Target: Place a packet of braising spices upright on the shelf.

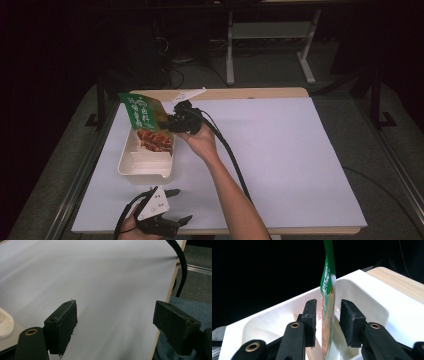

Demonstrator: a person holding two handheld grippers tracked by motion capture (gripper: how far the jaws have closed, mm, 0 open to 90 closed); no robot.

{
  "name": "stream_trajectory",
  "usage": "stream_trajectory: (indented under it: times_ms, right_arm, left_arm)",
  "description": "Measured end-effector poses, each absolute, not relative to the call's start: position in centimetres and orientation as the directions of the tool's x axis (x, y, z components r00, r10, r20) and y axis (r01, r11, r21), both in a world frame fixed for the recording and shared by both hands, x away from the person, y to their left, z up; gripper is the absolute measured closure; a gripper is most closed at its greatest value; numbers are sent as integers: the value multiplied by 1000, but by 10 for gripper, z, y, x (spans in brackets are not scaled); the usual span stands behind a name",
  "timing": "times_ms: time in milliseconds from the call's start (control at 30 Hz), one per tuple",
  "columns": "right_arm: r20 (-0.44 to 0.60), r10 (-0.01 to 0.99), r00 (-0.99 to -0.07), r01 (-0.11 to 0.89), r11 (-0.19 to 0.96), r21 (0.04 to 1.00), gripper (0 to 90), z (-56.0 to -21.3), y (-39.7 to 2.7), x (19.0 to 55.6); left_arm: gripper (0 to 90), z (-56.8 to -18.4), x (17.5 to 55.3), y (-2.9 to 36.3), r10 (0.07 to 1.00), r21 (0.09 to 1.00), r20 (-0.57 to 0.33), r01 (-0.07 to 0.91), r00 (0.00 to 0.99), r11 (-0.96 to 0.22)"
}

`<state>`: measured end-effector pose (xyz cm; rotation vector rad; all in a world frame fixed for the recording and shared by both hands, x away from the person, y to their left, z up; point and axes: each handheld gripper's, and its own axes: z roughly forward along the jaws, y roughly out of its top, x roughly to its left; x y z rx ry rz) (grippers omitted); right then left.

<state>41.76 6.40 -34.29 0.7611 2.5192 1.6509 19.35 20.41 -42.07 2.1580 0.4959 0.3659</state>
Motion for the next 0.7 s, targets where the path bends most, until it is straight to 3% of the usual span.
stream_trajectory:
  times_ms: [700]
  right_arm:
    - [242,410,-879,389,325,862,575,-341,17,399]
  left_arm:
    - [193,-423,196,202,465,798,81,222,882,-560]
